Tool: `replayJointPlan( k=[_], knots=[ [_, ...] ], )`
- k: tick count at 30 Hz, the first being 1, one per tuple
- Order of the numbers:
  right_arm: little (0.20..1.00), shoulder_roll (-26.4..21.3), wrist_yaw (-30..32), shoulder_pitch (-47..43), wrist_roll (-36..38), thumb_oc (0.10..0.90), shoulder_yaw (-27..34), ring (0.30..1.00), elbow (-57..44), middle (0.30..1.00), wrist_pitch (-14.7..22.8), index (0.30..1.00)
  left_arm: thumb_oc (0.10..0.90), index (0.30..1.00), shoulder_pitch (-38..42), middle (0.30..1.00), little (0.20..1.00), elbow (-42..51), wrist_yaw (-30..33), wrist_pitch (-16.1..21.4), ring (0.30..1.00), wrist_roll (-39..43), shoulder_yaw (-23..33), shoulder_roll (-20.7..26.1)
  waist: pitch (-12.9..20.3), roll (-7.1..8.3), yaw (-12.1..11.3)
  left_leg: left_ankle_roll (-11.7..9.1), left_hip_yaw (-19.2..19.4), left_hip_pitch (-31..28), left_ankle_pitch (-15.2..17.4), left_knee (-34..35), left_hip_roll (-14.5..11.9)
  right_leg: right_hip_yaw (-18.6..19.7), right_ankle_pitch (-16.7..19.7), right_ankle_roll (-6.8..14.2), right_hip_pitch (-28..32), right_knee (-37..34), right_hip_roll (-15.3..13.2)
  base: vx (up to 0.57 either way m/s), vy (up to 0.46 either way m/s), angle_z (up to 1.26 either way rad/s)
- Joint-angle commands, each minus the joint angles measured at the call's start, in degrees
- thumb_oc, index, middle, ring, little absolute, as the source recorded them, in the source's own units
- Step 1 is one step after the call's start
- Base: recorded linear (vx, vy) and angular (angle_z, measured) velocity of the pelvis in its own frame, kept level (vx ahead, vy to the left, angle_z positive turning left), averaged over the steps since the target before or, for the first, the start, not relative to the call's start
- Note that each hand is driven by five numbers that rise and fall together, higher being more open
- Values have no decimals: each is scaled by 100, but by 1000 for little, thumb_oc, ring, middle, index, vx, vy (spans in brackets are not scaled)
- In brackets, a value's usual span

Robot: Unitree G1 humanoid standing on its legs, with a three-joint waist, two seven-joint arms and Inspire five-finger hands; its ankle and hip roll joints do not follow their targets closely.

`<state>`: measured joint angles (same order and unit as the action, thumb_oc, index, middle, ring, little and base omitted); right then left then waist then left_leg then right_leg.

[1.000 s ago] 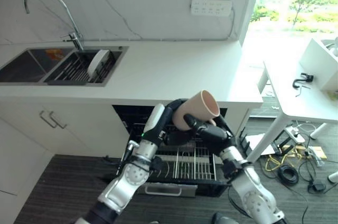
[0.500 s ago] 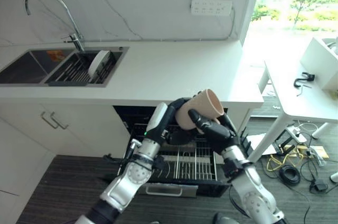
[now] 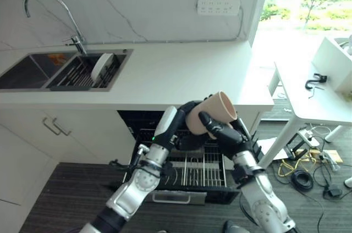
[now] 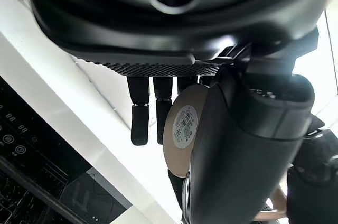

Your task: Place the dishes in the dishwasher.

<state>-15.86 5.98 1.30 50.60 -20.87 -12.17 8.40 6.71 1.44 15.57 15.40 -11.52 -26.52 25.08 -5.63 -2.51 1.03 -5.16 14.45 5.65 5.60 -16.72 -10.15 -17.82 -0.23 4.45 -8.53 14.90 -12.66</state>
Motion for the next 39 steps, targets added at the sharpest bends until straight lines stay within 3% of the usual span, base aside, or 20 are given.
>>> replayJointPlan(
  k=[1,9,20,26,31,34,37,39],
  knots=[
    [300,394,-132,-764,112,400,1319,300,-930,300,1473,300,800,900,-11,900,900,-40,651,144,900,249,864,412,94,27,-92,152,207,-180,602,-47,111,-308,-878,378,529,229,-185,-22,31,-9],
    [300,165,26,-765,-41,400,2238,300,-826,300,1652,300,800,900,-498,900,900,-644,1303,216,900,877,2401,473,126,-44,-198,117,146,-189,547,-47,129,-482,-1004,280,730,229,-215,-20,45,1],
    [300,151,229,-704,-248,400,2493,300,-802,300,1663,300,800,900,-720,900,900,-901,1440,98,900,1505,2999,184,186,-14,-286,132,108,-124,530,-47,189,-542,-1011,281,745,229,-282,10,15,8],
    [300,174,306,-668,-278,400,2588,300,-818,300,1700,300,800,900,-826,900,900,-1187,1284,232,900,2944,3376,-181,156,18,-306,156,50,-139,546,-47,234,-497,-1003,294,744,229,-291,32,1,7],
    [300,177,376,-647,-269,400,2582,300,-827,300,1669,300,800,900,-859,900,900,-1162,1294,240,900,2932,3409,-291,166,50,-278,162,19,-111,552,-47,252,-402,-958,316,646,229,-290,22,-19,5],
    [300,163,317,-630,-243,400,2546,300,-777,300,1458,300,800,900,-812,900,900,-1056,1060,322,900,2899,3336,-281,165,65,-248,162,-3,-111,559,-47,263,-322,-924,341,597,229,-285,50,-33,2],
    [300,142,65,-492,-406,400,2377,300,-664,300,818,300,800,900,-714,900,900,-678,534,412,900,2456,3148,-98,132,68,-183,160,21,-120,566,-47,240,-283,-905,352,565,229,-281,25,-16,1],
    [300,112,-23,-426,-390,400,2317,300,-543,300,631,300,800,900,-665,900,900,-531,372,279,900,2188,3041,-11,114,63,-164,158,30,-120,568,-47,230,-283,-901,355,556,229,-280,0,0,0]
  ],
)
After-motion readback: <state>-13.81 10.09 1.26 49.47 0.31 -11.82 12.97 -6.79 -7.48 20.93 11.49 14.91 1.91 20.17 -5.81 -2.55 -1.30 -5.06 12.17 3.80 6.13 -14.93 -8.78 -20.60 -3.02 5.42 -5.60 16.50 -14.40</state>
